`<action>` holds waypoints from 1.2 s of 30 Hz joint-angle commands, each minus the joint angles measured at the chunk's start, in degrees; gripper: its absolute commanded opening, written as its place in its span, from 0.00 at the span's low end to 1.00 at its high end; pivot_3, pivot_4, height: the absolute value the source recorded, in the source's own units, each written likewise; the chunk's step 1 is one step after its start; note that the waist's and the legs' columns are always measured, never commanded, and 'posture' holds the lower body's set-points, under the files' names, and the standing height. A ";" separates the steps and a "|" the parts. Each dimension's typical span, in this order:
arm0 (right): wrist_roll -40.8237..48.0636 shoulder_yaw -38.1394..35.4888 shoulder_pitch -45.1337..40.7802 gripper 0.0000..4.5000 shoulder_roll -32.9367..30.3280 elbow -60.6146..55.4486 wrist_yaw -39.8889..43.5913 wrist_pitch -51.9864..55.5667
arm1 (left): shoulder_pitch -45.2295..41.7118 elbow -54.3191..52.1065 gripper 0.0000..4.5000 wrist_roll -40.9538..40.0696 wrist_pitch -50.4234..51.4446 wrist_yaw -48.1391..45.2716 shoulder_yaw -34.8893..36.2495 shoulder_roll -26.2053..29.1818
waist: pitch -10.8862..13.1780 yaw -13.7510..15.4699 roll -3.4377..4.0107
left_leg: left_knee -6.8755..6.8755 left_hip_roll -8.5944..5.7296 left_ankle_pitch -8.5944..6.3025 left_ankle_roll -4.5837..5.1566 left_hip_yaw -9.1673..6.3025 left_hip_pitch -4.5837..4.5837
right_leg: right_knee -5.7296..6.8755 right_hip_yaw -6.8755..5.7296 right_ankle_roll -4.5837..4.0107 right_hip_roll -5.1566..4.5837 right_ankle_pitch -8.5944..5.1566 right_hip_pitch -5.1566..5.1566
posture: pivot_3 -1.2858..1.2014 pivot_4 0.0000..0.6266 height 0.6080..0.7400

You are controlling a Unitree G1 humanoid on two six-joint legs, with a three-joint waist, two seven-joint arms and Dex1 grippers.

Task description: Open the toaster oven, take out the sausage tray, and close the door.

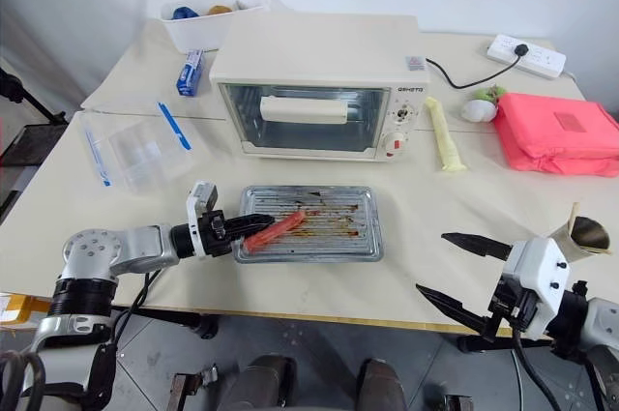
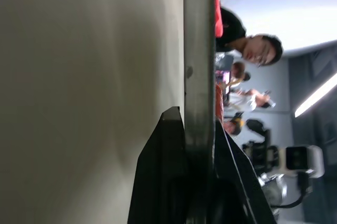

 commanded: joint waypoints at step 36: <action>3.34 8.10 -12.70 1.00 -4.94 6.65 7.27 0.34 | 36.35 -20.27 0.99 52.33 -79.87 -55.57 16.99 20.95 | -0.06 -2.46 0.35 | -0.65 0.29 -0.10 0.13 0.36 0.00 | -0.72 -0.07 -0.05 -0.01 0.10 -0.10 | 0.52 0.24 1.00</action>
